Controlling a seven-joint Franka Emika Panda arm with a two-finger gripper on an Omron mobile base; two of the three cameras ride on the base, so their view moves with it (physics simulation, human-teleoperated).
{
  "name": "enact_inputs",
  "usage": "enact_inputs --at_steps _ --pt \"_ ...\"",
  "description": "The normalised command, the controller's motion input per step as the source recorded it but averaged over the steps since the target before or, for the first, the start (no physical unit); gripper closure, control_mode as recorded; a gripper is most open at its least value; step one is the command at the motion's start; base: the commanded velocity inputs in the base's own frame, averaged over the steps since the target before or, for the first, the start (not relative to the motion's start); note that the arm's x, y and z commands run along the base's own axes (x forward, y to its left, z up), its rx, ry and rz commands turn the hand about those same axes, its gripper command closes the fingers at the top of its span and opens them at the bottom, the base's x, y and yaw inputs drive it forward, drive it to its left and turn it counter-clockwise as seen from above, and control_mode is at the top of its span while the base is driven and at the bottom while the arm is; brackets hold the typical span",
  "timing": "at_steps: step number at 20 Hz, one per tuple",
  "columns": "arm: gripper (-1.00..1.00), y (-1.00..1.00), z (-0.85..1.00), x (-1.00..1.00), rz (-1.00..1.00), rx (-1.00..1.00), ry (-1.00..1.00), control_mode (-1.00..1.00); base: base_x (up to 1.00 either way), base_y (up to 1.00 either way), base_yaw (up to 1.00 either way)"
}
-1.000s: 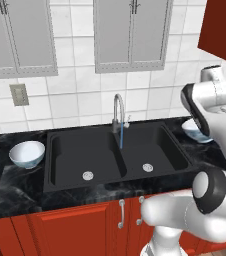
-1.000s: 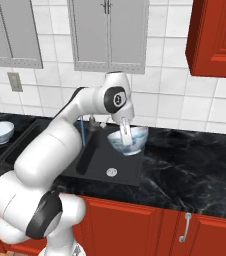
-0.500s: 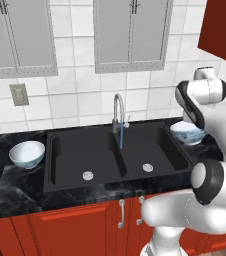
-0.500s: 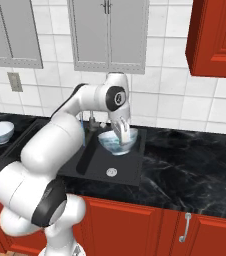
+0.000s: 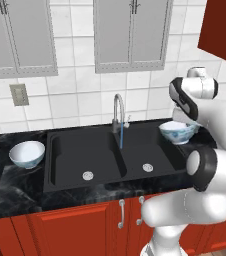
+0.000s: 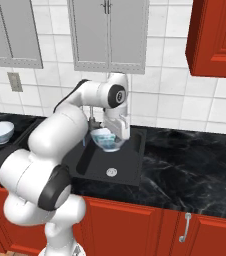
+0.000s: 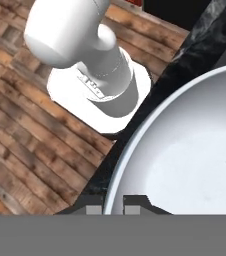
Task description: Rinse each bowl for a few seconds and place them down in the sink or on the counter.
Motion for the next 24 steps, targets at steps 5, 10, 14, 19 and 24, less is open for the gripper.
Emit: enact_inputs --at_steps 5,10,14,19,24 --pt "1.00 0.27 -0.19 0.30 0.12 0.05 -0.01 -1.00 0.00 0.00 0.00" --pt "1.00 0.19 -0.25 0.21 0.11 0.06 -0.05 -1.00 0.00 0.00 0.00" --pt "1.00 0.18 -0.25 0.22 0.10 0.09 -0.04 -1.00 0.00 0.00 0.00" --pt "1.00 0.20 -0.26 0.21 0.08 0.11 -0.04 -1.00 0.00 0.00 0.00" --pt "1.00 0.28 -0.14 0.28 0.07 0.01 0.00 -1.00 0.00 0.00 0.00"
